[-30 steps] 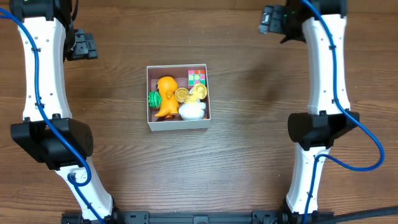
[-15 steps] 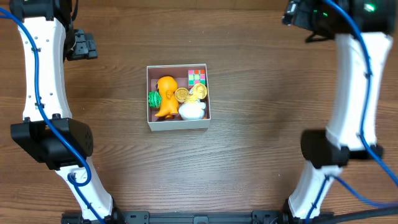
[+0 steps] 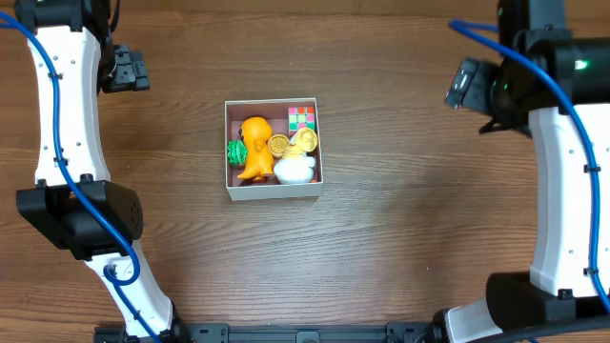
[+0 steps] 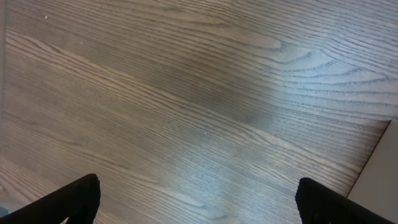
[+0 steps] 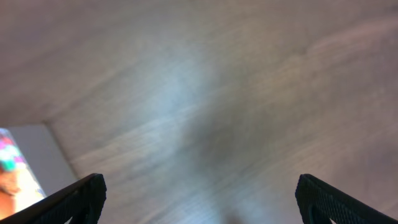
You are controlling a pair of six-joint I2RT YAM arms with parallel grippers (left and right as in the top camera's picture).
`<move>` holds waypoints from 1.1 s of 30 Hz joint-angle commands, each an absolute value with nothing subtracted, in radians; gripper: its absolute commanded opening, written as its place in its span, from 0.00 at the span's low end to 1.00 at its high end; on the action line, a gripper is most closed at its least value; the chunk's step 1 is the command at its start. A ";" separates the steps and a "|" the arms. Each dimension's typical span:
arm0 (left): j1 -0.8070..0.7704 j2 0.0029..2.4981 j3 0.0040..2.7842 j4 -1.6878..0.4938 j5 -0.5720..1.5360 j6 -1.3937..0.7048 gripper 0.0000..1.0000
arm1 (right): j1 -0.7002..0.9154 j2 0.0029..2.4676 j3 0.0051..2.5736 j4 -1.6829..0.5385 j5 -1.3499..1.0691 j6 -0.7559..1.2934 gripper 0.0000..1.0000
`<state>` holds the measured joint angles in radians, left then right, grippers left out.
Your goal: Pack container
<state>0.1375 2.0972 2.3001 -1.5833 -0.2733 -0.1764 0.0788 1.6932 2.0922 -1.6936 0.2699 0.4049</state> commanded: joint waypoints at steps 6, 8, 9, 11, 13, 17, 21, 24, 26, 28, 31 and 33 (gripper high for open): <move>0.139 2.110 2.319 -1.584 -0.269 -0.157 1.00 | 0.119 1.348 1.826 -1.615 0.239 0.446 1.00; 0.139 2.110 2.319 -1.584 -0.269 -0.157 1.00 | 0.119 1.276 1.774 -1.559 0.177 0.446 1.00; 0.139 2.110 2.319 -1.584 -0.269 -0.157 1.00 | 0.119 1.241 1.750 -1.534 0.153 0.446 1.00; 0.139 2.110 2.319 -1.584 -0.269 -0.157 1.00 | 0.119 1.183 1.708 -1.503 0.132 0.446 1.00; 0.139 2.110 2.319 -1.584 -0.269 -0.157 1.00 | 0.119 1.117 1.658 -1.482 0.133 0.438 1.00; 0.139 2.110 2.319 -1.584 -0.269 -0.157 1.00 | 0.119 1.000 1.563 -1.446 0.117 0.360 1.00; 0.139 2.110 2.319 -1.584 -0.269 -0.157 1.00 | 0.119 0.915 1.481 -1.398 -0.011 0.220 1.00; 0.139 2.110 2.319 -1.584 -0.269 -0.157 1.00 | 0.119 0.867 1.425 -1.359 -0.084 0.178 1.00; 0.139 2.110 2.319 -1.584 -0.269 -0.157 1.00 | 0.119 0.852 1.406 -1.362 -0.096 0.179 1.00; 0.139 2.110 2.319 -1.584 -0.269 -0.157 1.00 | 0.118 0.852 1.406 -1.396 -0.096 0.179 1.00; 0.139 2.110 2.319 -1.584 -0.269 -0.157 1.00 | 0.118 0.854 1.406 -1.473 -0.096 0.186 1.00; 0.139 2.110 2.319 -1.584 -0.269 -0.157 1.00 | 0.118 0.854 1.406 -1.538 -0.096 0.186 1.00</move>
<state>0.1375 2.0972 2.3001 -1.5833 -0.2726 -0.1764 0.1139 0.8577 1.4117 -1.4841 -0.0753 0.2039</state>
